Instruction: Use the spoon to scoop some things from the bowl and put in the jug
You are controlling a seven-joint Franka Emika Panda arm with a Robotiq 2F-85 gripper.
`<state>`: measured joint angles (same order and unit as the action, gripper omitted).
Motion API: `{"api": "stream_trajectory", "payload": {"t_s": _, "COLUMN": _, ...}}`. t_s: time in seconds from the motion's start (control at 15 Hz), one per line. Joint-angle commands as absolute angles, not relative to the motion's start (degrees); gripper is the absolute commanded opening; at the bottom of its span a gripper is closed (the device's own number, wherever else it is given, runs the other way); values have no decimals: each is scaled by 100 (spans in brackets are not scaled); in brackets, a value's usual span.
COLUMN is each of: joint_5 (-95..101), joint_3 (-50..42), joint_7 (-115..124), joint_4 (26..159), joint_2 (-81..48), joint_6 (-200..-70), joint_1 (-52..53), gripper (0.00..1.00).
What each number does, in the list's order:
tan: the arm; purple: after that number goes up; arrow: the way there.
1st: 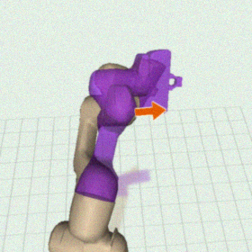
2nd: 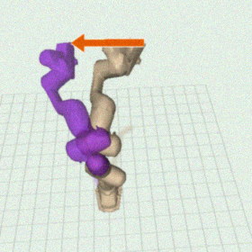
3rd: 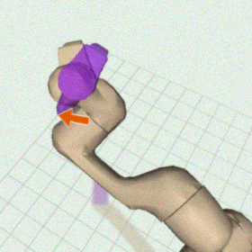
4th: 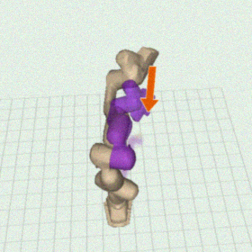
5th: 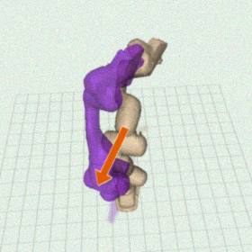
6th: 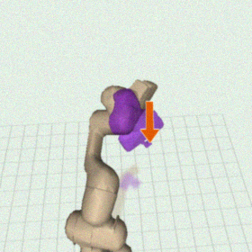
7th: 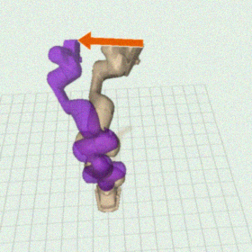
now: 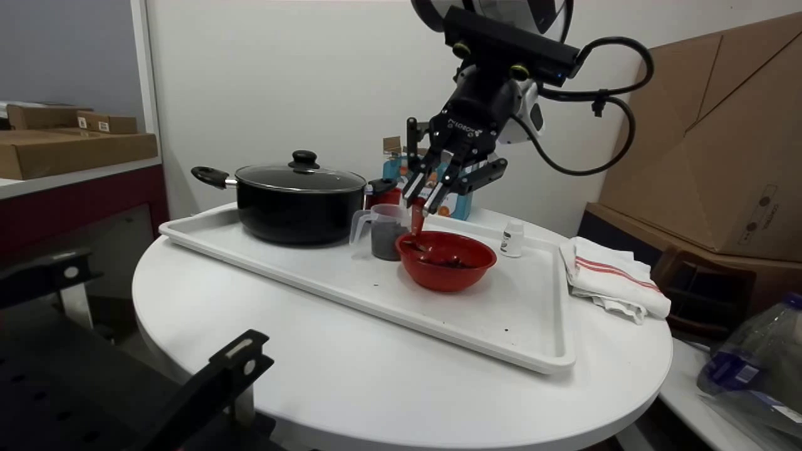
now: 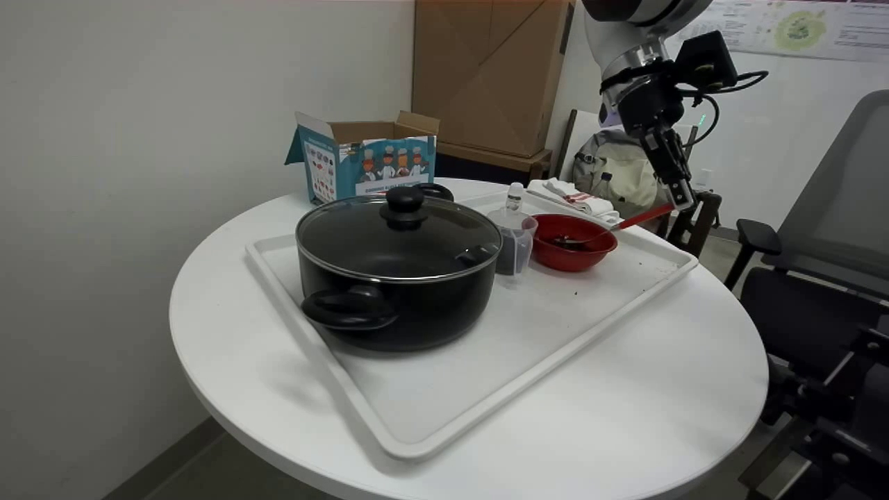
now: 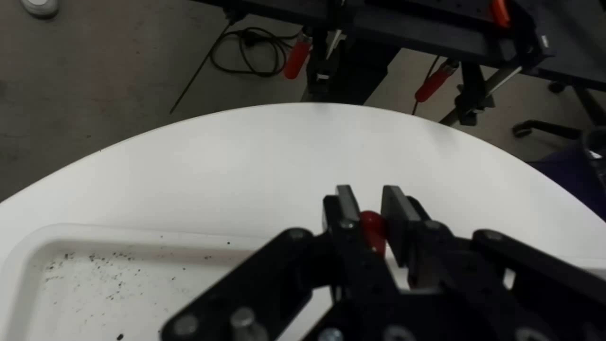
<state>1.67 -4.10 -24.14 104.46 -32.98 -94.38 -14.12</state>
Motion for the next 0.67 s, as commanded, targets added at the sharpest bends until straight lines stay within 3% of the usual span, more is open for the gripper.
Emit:
{"api": "stream_trajectory", "payload": {"t_s": 0.0, "joint_5": -382, "joint_3": -346, "joint_7": -2496, "joint_4": 9857, "joint_2": -3558, "joint_6": -8810, "joint_1": -1661, "gripper": 5}}
{"api": "stream_trajectory", "payload": {"t_s": 0.6, "joint_5": -1689, "joint_3": -408, "joint_7": -2107, "joint_4": 8644, "joint_2": -4332, "joint_6": -7665, "joint_1": -2189, "gripper": 5}}
